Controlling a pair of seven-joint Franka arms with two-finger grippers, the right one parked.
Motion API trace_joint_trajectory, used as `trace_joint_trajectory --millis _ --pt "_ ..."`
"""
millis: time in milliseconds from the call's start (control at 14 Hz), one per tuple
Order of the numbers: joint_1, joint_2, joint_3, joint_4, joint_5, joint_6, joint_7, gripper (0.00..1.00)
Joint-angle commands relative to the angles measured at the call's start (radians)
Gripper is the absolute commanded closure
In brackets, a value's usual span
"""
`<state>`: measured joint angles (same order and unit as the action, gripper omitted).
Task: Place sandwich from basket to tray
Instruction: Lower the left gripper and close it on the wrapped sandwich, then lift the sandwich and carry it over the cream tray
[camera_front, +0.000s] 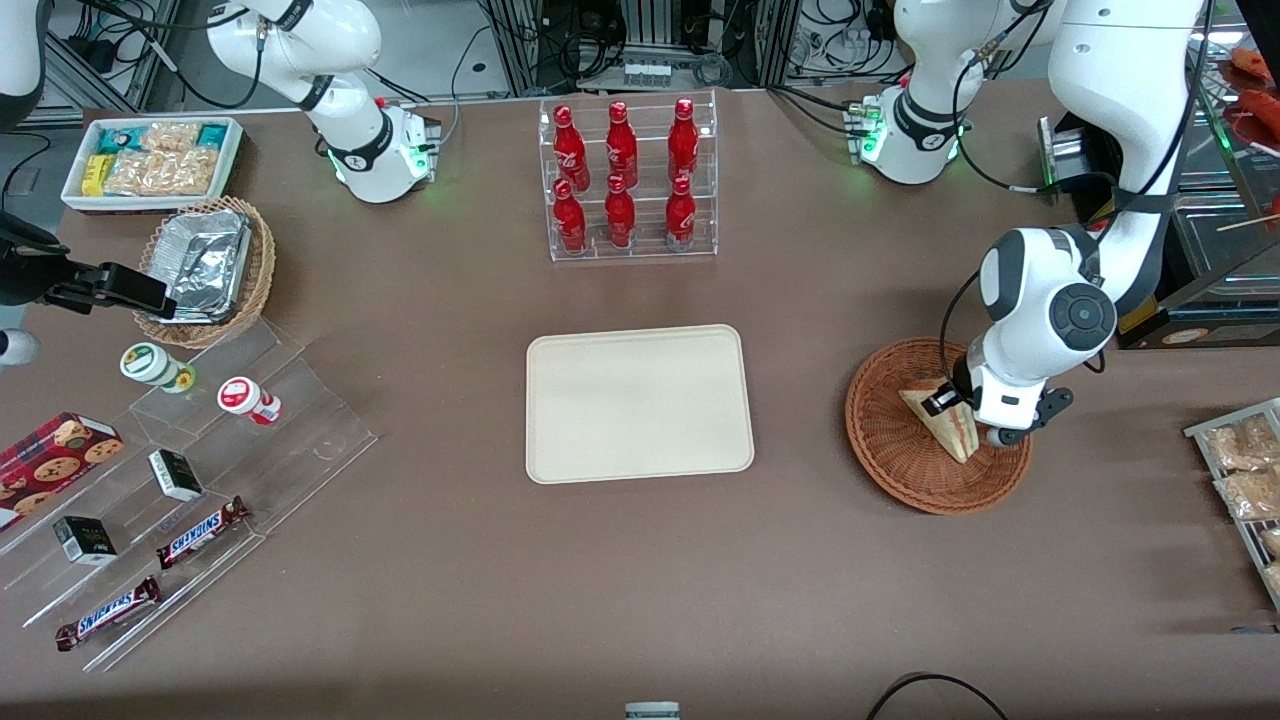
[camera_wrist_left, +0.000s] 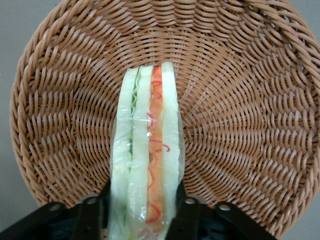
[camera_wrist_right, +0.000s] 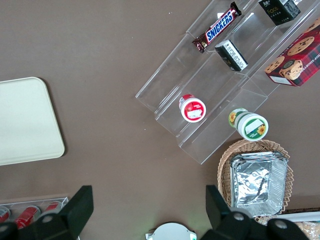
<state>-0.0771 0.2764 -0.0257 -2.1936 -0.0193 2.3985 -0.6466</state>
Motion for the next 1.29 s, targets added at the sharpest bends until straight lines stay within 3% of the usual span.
trace_joint_trajectory --millis 0,214,500,857,1071,1214 --pt "-0.015 -0.020 0.006 0.008 0.022 -0.043 -0.013 1.00" --pt "-0.059 -0.042 0.004 0.087 0.041 -0.207 -0.011 1.00" --pt "-0.160 -0.006 0.001 0.303 0.056 -0.478 -0.018 1.00" --pt "-0.341 0.085 -0.003 0.440 0.027 -0.483 -0.038 1.00" --pt "-0.430 0.161 -0.003 0.544 -0.054 -0.479 -0.050 1.00" --pt "-0.496 0.236 -0.003 0.633 -0.062 -0.479 -0.047 1.00"
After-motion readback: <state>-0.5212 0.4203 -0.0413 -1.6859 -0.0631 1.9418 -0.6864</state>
